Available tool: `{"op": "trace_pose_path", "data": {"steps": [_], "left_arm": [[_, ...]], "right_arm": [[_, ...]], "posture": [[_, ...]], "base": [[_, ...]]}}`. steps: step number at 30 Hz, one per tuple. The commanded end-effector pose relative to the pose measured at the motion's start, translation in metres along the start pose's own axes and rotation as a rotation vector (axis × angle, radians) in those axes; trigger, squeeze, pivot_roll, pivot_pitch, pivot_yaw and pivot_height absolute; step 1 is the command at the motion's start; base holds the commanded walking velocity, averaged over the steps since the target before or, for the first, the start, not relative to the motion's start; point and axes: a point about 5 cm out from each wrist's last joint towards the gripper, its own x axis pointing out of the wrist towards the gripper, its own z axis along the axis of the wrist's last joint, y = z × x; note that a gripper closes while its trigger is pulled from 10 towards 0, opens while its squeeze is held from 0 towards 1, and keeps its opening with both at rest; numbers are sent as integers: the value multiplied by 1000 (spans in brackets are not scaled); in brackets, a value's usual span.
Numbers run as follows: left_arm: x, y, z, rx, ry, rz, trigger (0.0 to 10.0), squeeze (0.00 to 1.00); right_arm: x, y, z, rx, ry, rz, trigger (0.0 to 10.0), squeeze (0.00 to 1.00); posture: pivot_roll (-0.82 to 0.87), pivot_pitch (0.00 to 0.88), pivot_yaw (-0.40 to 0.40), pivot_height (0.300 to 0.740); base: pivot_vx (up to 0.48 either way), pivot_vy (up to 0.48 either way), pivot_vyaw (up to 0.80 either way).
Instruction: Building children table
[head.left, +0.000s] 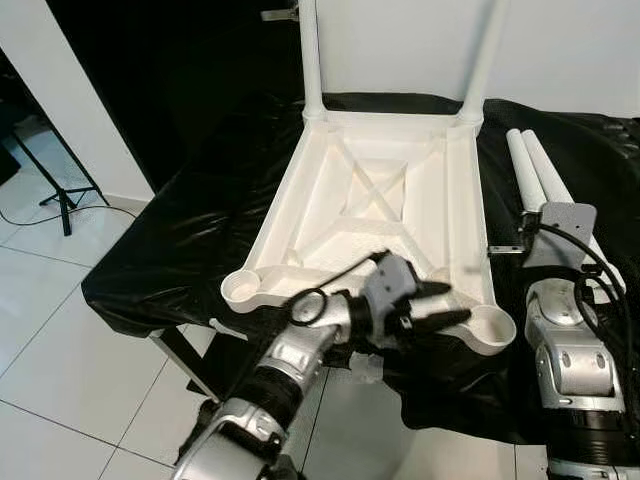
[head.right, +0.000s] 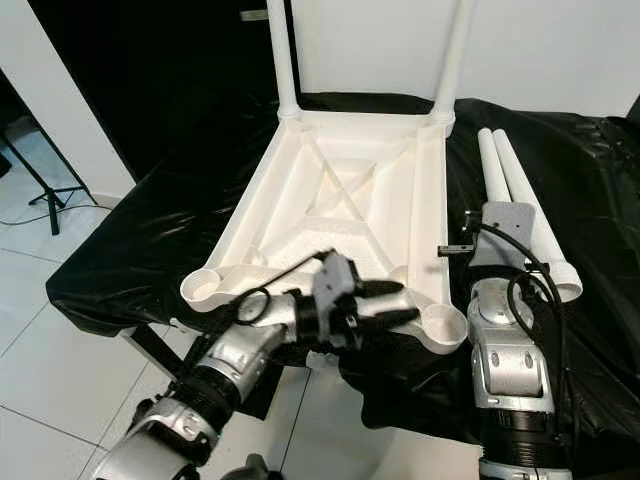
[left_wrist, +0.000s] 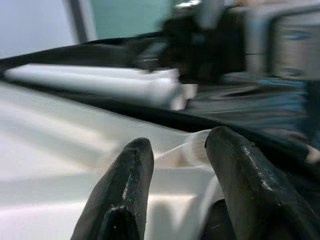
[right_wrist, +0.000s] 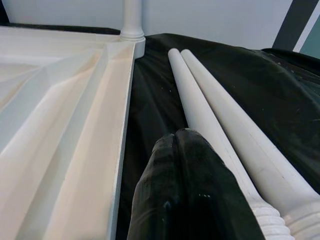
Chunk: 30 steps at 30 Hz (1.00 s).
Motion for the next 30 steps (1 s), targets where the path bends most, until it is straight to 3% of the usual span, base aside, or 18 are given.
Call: {"op": "trace_pose_path", "data": {"steps": [1, 2, 3, 8, 10, 11, 14, 15, 16, 18, 19, 21, 23, 24, 25, 30], "left_arm": [[-5, 3, 2, -53, -30, 12, 10000, 0], [-6, 6, 4, -73, -49, 37, 10000, 0], [-7, 12, 8, -96, -75, 86, 10000, 0], [-8, 16, 12, -126, -106, 136, 10000, 0], [-2, 15, 13, -133, -111, 151, 10000, 0], [-2, 15, 13, -133, -111, 151, 10000, 0], [8, 10, 14, -143, -110, 143, 10000, 0], [8, 10, 14, -143, -110, 143, 10000, 0], [9, 9, 13, -150, -106, 139, 10000, 0], [9, 8, 13, -154, -104, 136, 10000, 0], [10, 7, 13, -157, -99, 127, 10000, 0], [10, 7, 13, -157, -99, 127, 10000, 0], [9, 7, 11, -165, -84, 125, 10000, 0], [9, 7, 11, -165, -84, 125, 10000, 0], [9, 7, 10, -168, -79, 125, 10000, 0], [11, 5, 9, -172, -69, 125, 10000, 0]], "right_arm": [[-2, 0, -5, -44, 15, 25, 10000, 141], [-3, 0, -7, -63, 19, 39, 10000, 141], [-4, -1, -8, -103, 15, 67, 10000, 1000], [-6, -1, -9, -153, 7, 100, 10000, 1000], [-8, -11, -14, -291, 33, 106, 10000, 1000], [-8, -11, -14, -291, 33, 106, 10000, 1000], [-13, -23, -17, -451, 62, 139, 10000, 1000], [-13, -23, -17, -451, 62, 139, 10000, 1000], [-13, -25, -14, -497, 59, 163, 10000, 451], [-14, -26, -12, -527, 56, 179, 10000, 451], [-15, -28, -8, -581, 50, 208, 10000, 0], [-15, -28, -8, -581, 50, 208, 10000, 0], [-21, -33, -5, -668, 62, 259, 10000, 0], [-21, -33, -5, -668, 62, 259, 10000, 0], [-22, -35, -5, -697, 70, 273, 10000, 1000], [-27, -33, -9, -745, 111, 343, 10000, 1000]], "posture": [[128, 0, 19, 740], [128, 0, 19, 740], [127, 0, 19, 740], [127, 0, 19, 740], [114, 0, 17, 740], [114, 0, 17, 740], [103, 0, 17, 740], [103, 0, 17, 740], [98, 0, 17, 740], [97, 0, 17, 740], [93, 0, 18, 740], [93, 0, 18, 740], [84, 0, 19, 740], [84, 0, 19, 740], [82, 0, 18, 740], [83, 0, 19, 740]], "base": [[0, 0, 0], [0, 0, 0], [0, 0, 0], [0, 0, 0], [0, 0, 0], [0, 0, 0], [0, 0, 0], [0, 0, 0], [0, 0, 0], [0, 0, 0], [0, 0, 0], [0, 0, 0], [0, 0, 0], [0, 0, 0], [0, 0, 0], [0, 0, 0]]}}
